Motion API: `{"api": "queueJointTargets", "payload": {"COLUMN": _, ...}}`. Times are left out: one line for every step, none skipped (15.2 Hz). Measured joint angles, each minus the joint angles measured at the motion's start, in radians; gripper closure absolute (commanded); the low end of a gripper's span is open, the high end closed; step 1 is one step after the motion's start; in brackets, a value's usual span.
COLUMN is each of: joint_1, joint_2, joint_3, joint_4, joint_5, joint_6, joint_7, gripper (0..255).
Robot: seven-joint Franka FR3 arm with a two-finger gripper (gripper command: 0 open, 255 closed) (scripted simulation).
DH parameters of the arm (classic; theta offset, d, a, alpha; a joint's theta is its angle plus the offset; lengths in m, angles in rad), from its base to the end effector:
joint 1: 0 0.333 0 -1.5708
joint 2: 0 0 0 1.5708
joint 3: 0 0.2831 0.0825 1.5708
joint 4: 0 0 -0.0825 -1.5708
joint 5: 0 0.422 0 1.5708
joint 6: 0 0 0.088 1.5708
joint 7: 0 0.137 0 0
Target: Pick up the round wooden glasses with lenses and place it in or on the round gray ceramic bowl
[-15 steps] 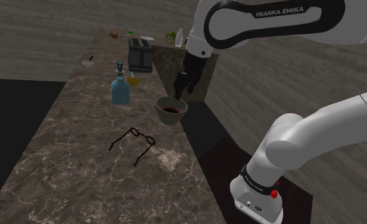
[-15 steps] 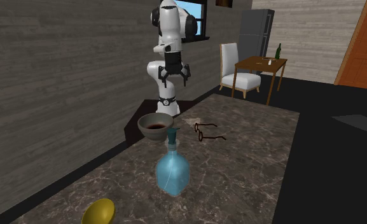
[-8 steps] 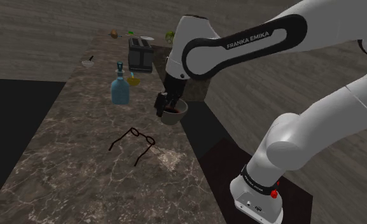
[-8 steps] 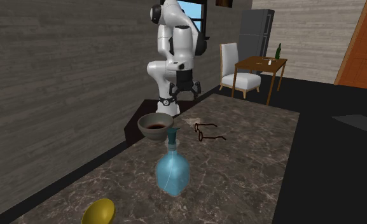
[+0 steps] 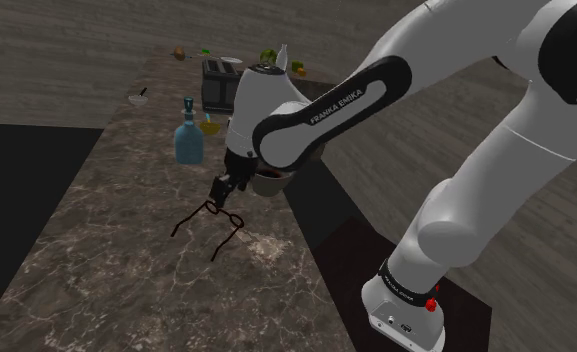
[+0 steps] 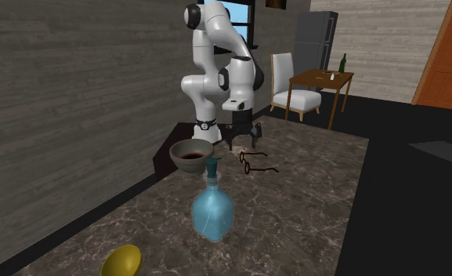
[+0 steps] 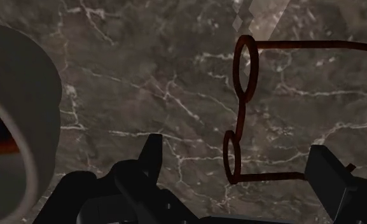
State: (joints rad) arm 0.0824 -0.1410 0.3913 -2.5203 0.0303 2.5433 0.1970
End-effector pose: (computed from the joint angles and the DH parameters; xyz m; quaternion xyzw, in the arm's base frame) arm 0.4489 0.2233 0.2507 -0.9889 -0.1261 -0.0783 0.0089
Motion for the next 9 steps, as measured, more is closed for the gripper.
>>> {"api": "queueJointTargets", "payload": {"joint_1": -0.003, "joint_2": 0.032, "joint_3": 0.010, "joint_4": 0.005, "joint_5": -0.028, "joint_6": 0.029, "joint_7": 0.023, "gripper": 0}}
{"api": "queueJointTargets", "payload": {"joint_1": -0.005, "joint_2": 0.061, "joint_3": 0.018, "joint_4": 0.012, "joint_5": -0.052, "joint_6": 0.050, "joint_7": 0.046, "gripper": 0}}
{"api": "queueJointTargets", "payload": {"joint_1": -0.006, "joint_2": 0.078, "joint_3": 0.021, "joint_4": 0.011, "joint_5": -0.067, "joint_6": 0.069, "joint_7": 0.059, "gripper": 0}}
{"api": "queueJointTargets", "payload": {"joint_1": -0.008, "joint_2": 0.097, "joint_3": 0.022, "joint_4": 0.009, "joint_5": -0.083, "joint_6": 0.088, "joint_7": 0.071, "gripper": 0}}
{"api": "queueJointTargets", "payload": {"joint_1": -0.010, "joint_2": 0.115, "joint_3": 0.023, "joint_4": 0.009, "joint_5": -0.100, "joint_6": 0.105, "joint_7": 0.084, "gripper": 0}}
{"api": "queueJointTargets", "payload": {"joint_1": -0.013, "joint_2": 0.133, "joint_3": 0.022, "joint_4": 0.011, "joint_5": -0.116, "joint_6": 0.120, "joint_7": 0.094, "gripper": 0}}
{"api": "queueJointTargets", "payload": {"joint_1": -0.014, "joint_2": 0.151, "joint_3": 0.021, "joint_4": 0.014, "joint_5": -0.133, "joint_6": 0.132, "joint_7": 0.107, "gripper": 0}}
{"api": "queueJointTargets", "payload": {"joint_1": -0.015, "joint_2": 0.167, "joint_3": 0.020, "joint_4": 0.015, "joint_5": -0.149, "joint_6": 0.145, "joint_7": 0.118, "gripper": 0}}
{"api": "queueJointTargets", "payload": {"joint_1": -0.016, "joint_2": 0.178, "joint_3": 0.018, "joint_4": 0.017, "joint_5": -0.160, "joint_6": 0.154, "joint_7": 0.124, "gripper": 0}}
